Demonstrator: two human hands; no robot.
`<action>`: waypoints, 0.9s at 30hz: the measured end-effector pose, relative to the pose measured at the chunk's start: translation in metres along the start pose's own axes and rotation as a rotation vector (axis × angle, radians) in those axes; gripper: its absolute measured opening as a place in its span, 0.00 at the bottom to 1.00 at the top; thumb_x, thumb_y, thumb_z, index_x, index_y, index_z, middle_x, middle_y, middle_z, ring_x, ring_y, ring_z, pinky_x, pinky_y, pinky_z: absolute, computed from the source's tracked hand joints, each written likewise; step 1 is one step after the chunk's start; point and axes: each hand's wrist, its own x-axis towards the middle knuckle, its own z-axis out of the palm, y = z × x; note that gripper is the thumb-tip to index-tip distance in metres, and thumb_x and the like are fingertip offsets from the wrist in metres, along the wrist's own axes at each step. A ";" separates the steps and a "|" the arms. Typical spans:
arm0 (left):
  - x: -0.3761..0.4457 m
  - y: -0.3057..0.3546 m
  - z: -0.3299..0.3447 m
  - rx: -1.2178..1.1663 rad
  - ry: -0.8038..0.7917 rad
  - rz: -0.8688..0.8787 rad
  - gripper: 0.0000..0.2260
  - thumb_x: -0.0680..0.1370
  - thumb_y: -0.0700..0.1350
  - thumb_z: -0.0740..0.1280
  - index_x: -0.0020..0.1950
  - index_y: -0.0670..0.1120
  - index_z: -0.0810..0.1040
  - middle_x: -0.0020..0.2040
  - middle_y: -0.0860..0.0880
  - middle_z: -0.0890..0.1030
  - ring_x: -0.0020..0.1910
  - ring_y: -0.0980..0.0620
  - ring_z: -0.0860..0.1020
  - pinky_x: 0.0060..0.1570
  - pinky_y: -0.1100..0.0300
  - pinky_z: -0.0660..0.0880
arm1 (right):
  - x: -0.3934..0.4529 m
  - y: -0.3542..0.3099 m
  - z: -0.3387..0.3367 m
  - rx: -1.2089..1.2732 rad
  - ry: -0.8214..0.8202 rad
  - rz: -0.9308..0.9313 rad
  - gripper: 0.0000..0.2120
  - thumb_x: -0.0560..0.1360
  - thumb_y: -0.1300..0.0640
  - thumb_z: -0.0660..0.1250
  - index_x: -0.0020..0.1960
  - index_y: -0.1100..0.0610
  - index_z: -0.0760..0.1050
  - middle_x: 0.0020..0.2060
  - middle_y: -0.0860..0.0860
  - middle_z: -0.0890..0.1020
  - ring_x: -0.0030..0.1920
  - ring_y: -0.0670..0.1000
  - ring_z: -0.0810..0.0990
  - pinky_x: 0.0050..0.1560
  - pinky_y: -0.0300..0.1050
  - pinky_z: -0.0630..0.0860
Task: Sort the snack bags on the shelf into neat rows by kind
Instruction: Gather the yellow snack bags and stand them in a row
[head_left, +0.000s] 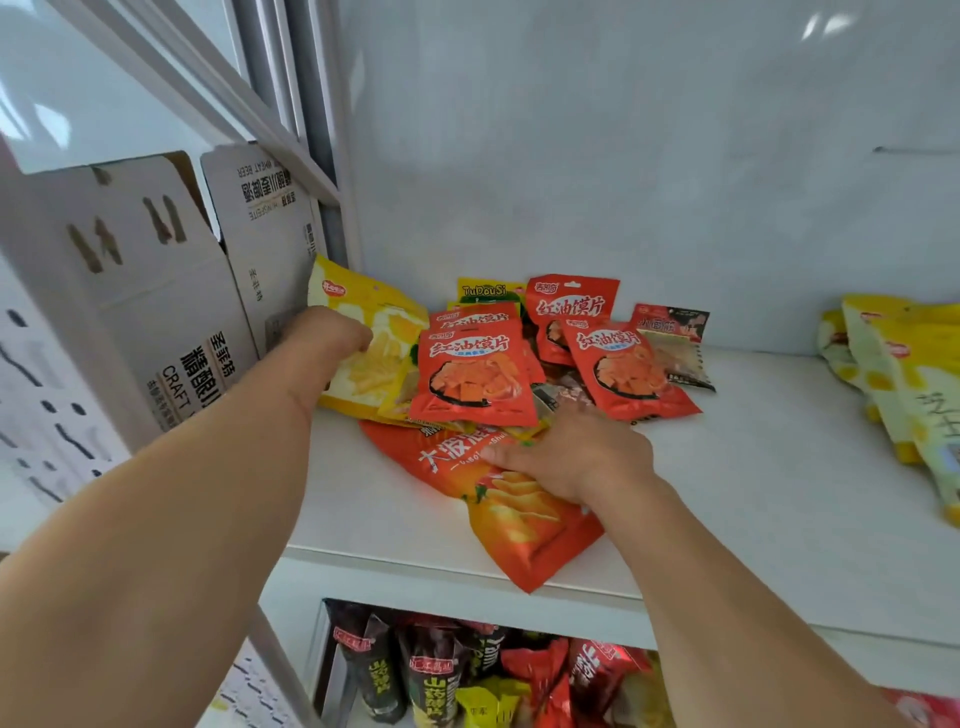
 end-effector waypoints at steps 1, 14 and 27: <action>-0.007 0.002 -0.004 0.023 0.000 -0.009 0.14 0.77 0.48 0.71 0.53 0.41 0.70 0.35 0.42 0.70 0.32 0.45 0.71 0.30 0.56 0.68 | 0.000 0.001 -0.001 0.001 -0.012 0.007 0.54 0.61 0.19 0.61 0.75 0.54 0.63 0.73 0.52 0.69 0.69 0.56 0.73 0.61 0.52 0.73; -0.081 -0.010 -0.028 0.157 0.183 0.031 0.29 0.80 0.40 0.60 0.77 0.34 0.53 0.68 0.35 0.72 0.65 0.34 0.74 0.62 0.42 0.74 | 0.023 0.014 -0.015 0.436 -0.318 -0.071 0.22 0.72 0.49 0.74 0.61 0.61 0.78 0.55 0.56 0.82 0.52 0.54 0.81 0.55 0.48 0.78; -0.142 -0.046 -0.055 -0.059 0.133 0.151 0.09 0.76 0.45 0.70 0.47 0.39 0.75 0.34 0.45 0.76 0.32 0.48 0.74 0.34 0.58 0.71 | -0.027 0.038 -0.021 0.693 -0.574 0.084 0.13 0.72 0.51 0.75 0.45 0.60 0.79 0.53 0.56 0.83 0.55 0.55 0.79 0.68 0.54 0.71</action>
